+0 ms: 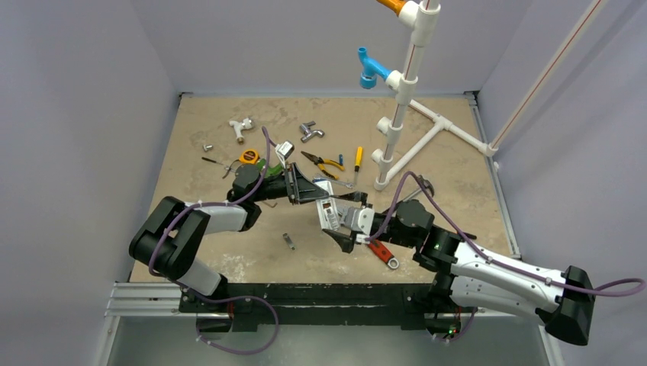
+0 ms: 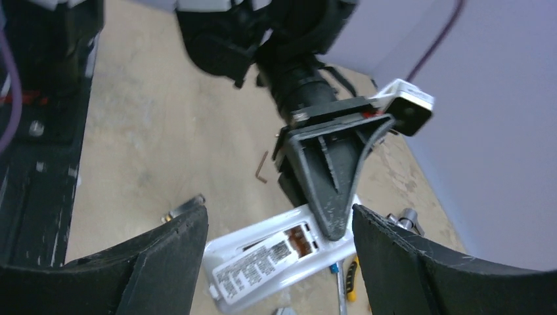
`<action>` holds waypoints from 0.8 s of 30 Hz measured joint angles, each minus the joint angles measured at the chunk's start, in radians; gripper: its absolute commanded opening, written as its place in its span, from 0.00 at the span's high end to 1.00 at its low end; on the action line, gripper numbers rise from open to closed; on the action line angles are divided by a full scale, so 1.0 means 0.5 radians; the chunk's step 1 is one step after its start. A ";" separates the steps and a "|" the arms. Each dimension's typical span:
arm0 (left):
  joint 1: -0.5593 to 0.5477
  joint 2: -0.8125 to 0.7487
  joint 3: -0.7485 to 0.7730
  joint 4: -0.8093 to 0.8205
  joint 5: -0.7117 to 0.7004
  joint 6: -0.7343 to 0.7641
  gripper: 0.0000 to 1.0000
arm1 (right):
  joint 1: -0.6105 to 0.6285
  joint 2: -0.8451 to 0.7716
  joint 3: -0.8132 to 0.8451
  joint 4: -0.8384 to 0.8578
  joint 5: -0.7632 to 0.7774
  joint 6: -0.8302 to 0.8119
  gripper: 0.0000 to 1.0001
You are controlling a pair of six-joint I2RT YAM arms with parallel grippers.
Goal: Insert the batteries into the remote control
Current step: Remove the battery cover from the remote control.
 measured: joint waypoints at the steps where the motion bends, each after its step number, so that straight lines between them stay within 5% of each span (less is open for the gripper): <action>1: 0.000 0.000 0.000 -0.001 0.000 0.000 1.00 | 0.000 -0.005 0.001 0.068 0.052 0.112 0.22; 7: 0.000 -0.002 0.000 -0.002 -0.005 0.001 1.00 | 0.000 0.081 0.282 -0.002 0.493 0.906 0.25; 13: 0.000 -0.050 0.000 -0.056 -0.017 0.018 1.00 | 0.047 0.285 0.801 -0.610 0.977 1.643 0.14; 24: 0.000 -0.092 0.000 -0.161 -0.015 0.060 1.00 | 0.066 0.568 1.081 -1.478 1.086 2.182 0.17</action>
